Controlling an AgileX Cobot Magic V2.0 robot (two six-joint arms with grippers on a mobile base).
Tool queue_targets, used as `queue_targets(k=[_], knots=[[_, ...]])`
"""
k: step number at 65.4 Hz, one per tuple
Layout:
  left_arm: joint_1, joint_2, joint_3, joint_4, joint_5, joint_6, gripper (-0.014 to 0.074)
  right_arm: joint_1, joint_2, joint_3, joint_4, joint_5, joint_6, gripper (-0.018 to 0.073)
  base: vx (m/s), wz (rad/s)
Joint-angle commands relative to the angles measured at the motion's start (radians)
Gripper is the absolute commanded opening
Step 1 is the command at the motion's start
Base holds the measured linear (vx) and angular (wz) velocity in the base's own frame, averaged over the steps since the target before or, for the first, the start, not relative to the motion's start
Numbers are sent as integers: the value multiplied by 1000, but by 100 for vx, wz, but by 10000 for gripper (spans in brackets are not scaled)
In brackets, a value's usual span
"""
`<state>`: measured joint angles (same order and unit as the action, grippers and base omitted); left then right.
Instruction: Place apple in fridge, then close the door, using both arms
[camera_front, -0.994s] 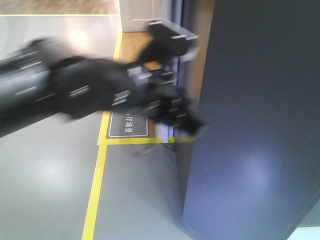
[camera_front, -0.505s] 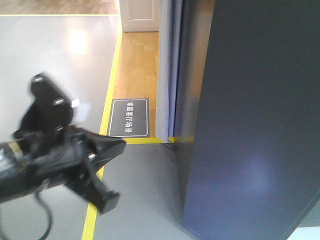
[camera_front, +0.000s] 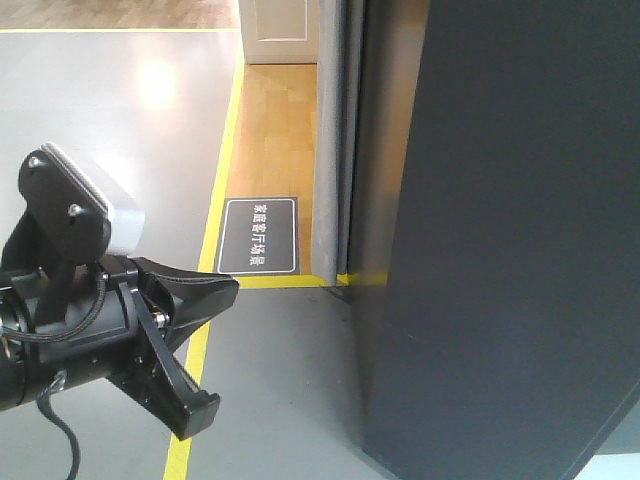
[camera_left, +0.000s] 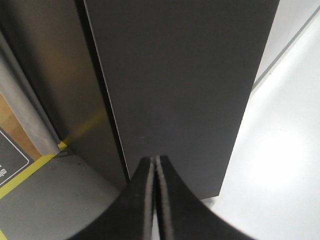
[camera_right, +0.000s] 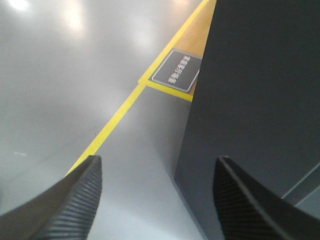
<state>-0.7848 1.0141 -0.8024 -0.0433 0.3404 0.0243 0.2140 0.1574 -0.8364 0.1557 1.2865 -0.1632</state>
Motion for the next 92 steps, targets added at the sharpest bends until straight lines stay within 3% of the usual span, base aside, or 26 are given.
queue_targets(k=[1, 9, 28, 41, 55, 76, 85, 92], knots=[[1, -16, -22, -8, -65, -5, -6, -5, 67, -17, -5, -36, -1, 395, 0, 0], [1, -16, -22, -8, -65, -5, -6, -5, 122, -17, -5, -55, -12, 307, 0, 0], [1, -16, -22, -8, -65, -5, -6, -5, 242, -17, -20, -187, -20, -15, 0, 0], [1, -16, -22, -8, -65, -5, -6, -5, 317, -17, -80, -321, 22, -9, 0, 0], [1, -16, -22, -8, -65, -5, -6, -5, 474, -17, -324, -428, 163, -5, 0, 0], [1, -16, -22, -8, -64, -5, -6, -6, 777, -90, -529, -560, 312, -2, 0, 0], [1, -16, -22, -8, -64, -5, -6, -95, 883, -199, -514, -593, 313, -2, 0, 0], [1, -16, -22, -8, -63, -5, -6, -202, 940, -268, -402, -643, 193, -2, 0, 0]])
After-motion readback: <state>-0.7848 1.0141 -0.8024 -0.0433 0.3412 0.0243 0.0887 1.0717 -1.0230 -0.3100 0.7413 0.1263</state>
